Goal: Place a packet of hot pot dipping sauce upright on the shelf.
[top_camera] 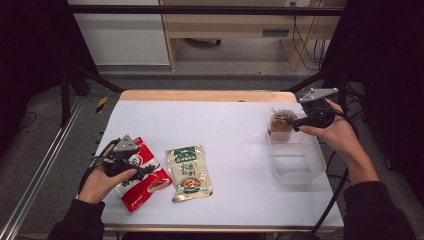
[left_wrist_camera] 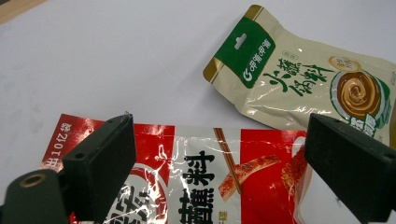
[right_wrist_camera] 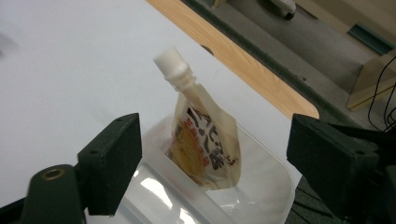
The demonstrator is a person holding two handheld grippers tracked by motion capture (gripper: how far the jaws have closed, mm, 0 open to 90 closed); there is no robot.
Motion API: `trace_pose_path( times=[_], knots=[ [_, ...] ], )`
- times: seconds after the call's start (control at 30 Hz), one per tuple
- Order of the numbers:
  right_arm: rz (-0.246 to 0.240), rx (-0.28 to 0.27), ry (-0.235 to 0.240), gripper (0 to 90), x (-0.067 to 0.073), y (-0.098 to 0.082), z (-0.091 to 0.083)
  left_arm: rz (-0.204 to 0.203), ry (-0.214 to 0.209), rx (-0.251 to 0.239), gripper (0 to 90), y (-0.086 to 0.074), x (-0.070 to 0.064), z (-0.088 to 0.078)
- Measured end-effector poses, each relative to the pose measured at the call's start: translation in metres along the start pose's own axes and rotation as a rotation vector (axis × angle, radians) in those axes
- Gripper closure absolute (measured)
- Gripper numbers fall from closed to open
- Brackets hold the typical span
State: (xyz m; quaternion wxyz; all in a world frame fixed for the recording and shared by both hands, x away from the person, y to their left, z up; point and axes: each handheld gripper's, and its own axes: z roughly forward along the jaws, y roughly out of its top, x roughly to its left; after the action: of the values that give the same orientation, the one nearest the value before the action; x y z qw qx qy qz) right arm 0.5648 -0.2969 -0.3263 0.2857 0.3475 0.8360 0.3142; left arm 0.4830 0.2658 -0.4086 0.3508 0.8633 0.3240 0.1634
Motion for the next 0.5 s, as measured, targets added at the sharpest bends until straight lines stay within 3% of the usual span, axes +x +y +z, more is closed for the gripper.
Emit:
trace_pose_path(
  times=[0.1,0.27,0.5],
  knots=[
    [-0.009,-0.025,-0.002,13.0,0.013,0.006,-0.011,0.0,-0.001,-0.003,9.1,0.0,-0.001,0.0],
    [-0.009,-0.071,-0.018,13.1,0.043,0.015,-0.027,0.013,-0.008,-0.011,8.0,0.001,-0.003,0.001],
    [-0.026,-0.097,0.012,13.4,0.088,0.023,-0.03,0.027,-0.009,-0.001,7.3,0.002,-0.007,0.003]
  ],
)
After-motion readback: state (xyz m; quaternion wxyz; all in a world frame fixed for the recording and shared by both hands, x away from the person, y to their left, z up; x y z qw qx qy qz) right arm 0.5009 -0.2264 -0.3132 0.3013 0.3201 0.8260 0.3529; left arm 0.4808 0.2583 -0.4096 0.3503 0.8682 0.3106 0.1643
